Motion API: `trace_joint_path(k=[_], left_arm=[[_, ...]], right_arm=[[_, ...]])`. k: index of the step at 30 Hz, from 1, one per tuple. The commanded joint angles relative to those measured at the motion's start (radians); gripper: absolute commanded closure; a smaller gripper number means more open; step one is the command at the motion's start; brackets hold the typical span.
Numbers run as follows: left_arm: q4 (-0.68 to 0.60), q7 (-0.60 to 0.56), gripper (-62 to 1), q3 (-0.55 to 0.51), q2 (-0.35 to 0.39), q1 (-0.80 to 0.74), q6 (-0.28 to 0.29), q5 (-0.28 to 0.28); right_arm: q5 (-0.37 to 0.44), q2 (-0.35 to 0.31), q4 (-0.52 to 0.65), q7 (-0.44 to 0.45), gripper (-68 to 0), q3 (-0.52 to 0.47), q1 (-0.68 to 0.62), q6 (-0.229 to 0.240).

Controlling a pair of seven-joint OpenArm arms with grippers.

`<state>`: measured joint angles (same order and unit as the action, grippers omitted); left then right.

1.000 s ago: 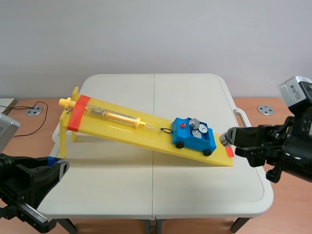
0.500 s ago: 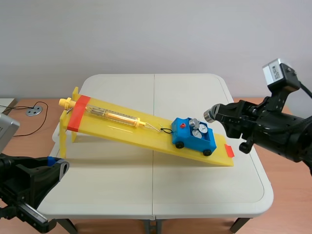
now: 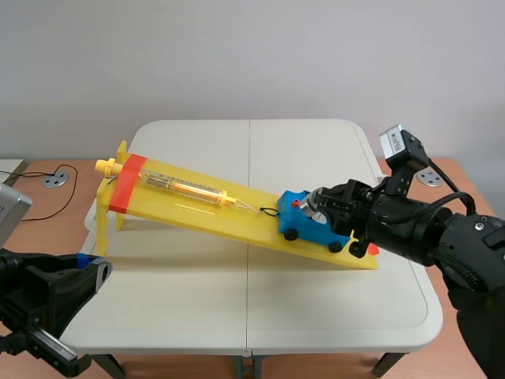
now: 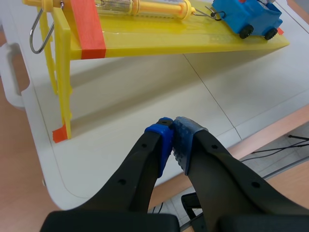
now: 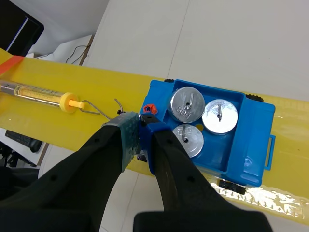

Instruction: Place the four metal weights on the blue cart on the ramp.

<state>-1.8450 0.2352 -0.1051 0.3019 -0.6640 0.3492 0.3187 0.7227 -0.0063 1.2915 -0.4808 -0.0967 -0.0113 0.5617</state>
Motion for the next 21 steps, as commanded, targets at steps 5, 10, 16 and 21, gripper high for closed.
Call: trace_joint_path(k=[5, 10, 16, 21], left_arm=[[-0.064, -0.103, -2.7, -0.013, -0.005, 0.035, 0.021, 0.059], [-0.064, -0.103, -2.7, -0.013, -0.005, 0.035, 0.021, 0.059], [-0.064, -0.103, -2.7, -0.013, -0.005, 0.035, 0.021, 0.059], [-0.064, -0.103, -2.7, -0.013, -0.005, 0.035, 0.021, 0.059]], right_arm=[[0.066, 0.002, 0.079, 0.125, -0.6, -0.001, 0.097, 0.029], [0.040, 0.001, 0.079, 0.136, -0.6, -0.001, 0.097, -0.010], [0.012, 0.001, 0.079, 0.158, -0.6, -0.001, 0.097, -0.027], [-0.015, 0.001, 0.079, 0.174, -0.7, -0.001, 0.097, -0.050]])
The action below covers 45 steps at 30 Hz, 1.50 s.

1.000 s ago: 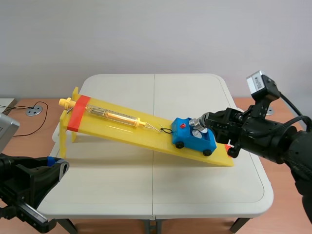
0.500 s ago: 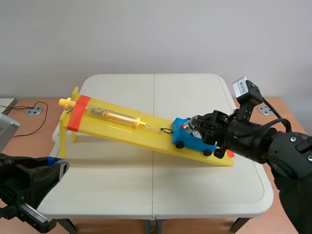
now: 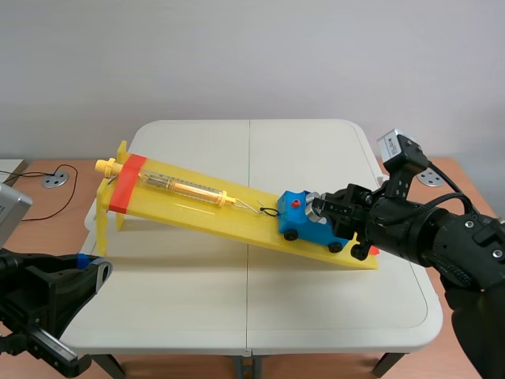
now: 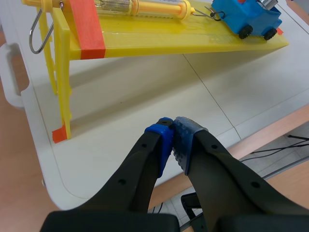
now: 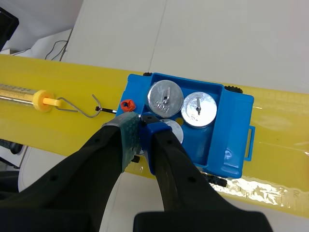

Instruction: Place the four metal weights on the blue cart on the ramp.

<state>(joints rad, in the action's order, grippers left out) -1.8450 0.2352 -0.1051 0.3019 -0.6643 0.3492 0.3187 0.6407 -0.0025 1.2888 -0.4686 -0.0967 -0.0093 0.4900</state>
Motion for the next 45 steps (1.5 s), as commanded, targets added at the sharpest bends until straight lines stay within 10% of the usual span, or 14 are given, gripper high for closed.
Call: trace_joint_path(k=[1, 27, 32, 45], left_arm=[[-0.064, -0.103, -2.7, -0.013, -0.005, 0.036, 0.021, 0.059], [-0.064, -0.103, -2.7, -0.013, -0.005, 0.036, 0.021, 0.059], [-0.064, -0.103, -2.7, -0.013, -0.005, 0.036, 0.021, 0.059], [-0.064, -0.103, -2.7, -0.013, -0.005, 0.036, 0.021, 0.059]], right_arm=[[0.063, -0.003, 0.081, 0.162, -0.7, -0.001, 0.095, 0.021], [0.017, -0.003, 0.081, 0.224, -0.8, -0.001, 0.096, -0.064], [0.018, -0.003, 0.081, 0.225, -13.3, -0.001, 0.096, -0.063], [0.018, -0.017, 0.092, 0.230, -22.1, -0.031, 0.089, 0.140]])
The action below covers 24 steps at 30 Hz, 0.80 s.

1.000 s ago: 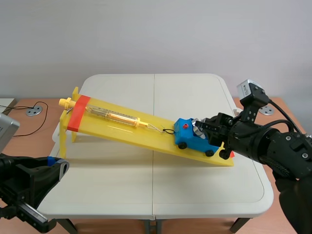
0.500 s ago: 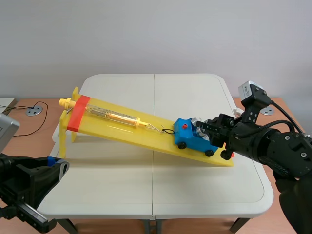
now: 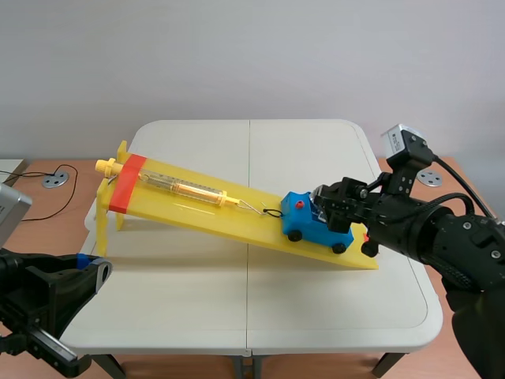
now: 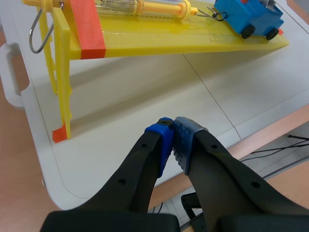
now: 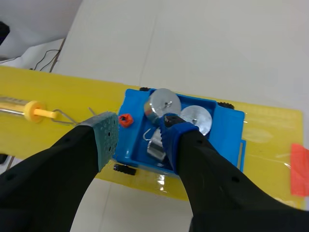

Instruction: Place the four metal weights on the blue cart on the ramp.

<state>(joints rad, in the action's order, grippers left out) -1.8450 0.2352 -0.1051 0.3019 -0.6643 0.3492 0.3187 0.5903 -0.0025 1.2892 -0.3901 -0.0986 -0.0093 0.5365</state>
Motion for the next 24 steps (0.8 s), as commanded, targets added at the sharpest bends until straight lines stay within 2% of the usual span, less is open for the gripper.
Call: trace_joint_path(k=[1, 5, 9, 12, 18, 20, 24], left_arm=[[-0.064, -0.103, -2.7, -0.013, -0.005, 0.036, 0.021, 0.059], [-0.064, -0.104, -2.7, -0.013, -0.005, 0.036, 0.021, 0.059], [-0.066, -0.104, -2.7, -0.013, -0.005, 0.036, 0.041, 0.059], [-0.072, -0.104, -2.7, -0.013, -0.009, 0.036, 0.064, 0.059], [-0.111, -0.103, -2.7, -0.007, -0.040, 0.053, 0.066, 0.053], [-0.116, -0.103, -2.7, 0.006, -0.052, 0.070, 0.066, 0.047], [-0.116, -0.104, -2.7, 0.049, -0.083, 0.106, 0.066, -0.005]], right_arm=[[0.069, -0.024, 0.094, 0.147, -22.1, -0.034, 0.087, 0.109], [0.084, -0.072, 0.133, 0.136, -22.0, -0.054, 0.066, 0.173], [0.095, -0.142, 0.218, 0.126, -21.1, -0.068, 0.005, 0.195], [0.095, -0.200, 0.282, 0.123, -15.8, -0.084, -0.057, 0.195], [0.095, -0.317, 0.359, 0.103, -2.2, -0.123, -0.196, 0.198], [0.095, -0.359, 0.376, 0.100, -1.7, -0.135, -0.250, 0.198], [0.096, -0.434, 0.406, 0.100, -0.7, -0.175, -0.370, 0.209]])
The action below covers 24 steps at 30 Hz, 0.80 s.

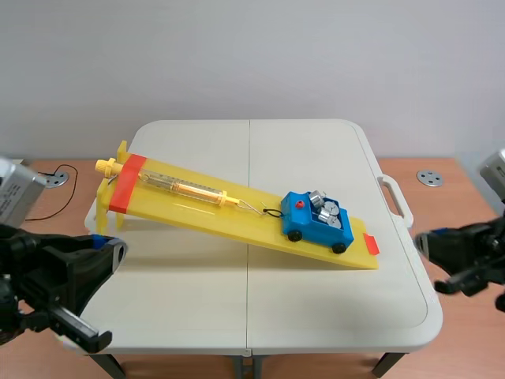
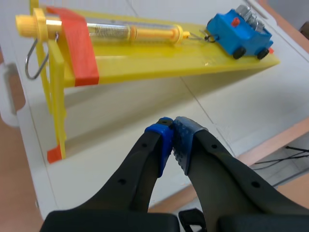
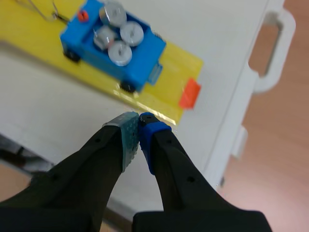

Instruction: Place the four metal weights on the blue cart on the ramp.

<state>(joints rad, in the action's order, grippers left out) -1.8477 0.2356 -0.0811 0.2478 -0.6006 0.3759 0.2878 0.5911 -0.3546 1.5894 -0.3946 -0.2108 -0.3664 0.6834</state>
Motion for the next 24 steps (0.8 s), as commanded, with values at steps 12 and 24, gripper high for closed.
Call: trace_joint_path(k=[12, 24], left_arm=[[-0.113, -0.111, -2.7, 0.171, -0.109, 0.151, -0.014, -0.172], [-0.084, -0.103, -2.7, 0.259, -0.130, 0.275, -0.182, -0.378]], right_arm=[[0.096, -0.127, 0.144, 0.081, -0.7, -0.216, -0.423, 0.062], [0.089, -0.116, 0.144, 0.075, -0.7, -0.297, -0.753, 0.062]])
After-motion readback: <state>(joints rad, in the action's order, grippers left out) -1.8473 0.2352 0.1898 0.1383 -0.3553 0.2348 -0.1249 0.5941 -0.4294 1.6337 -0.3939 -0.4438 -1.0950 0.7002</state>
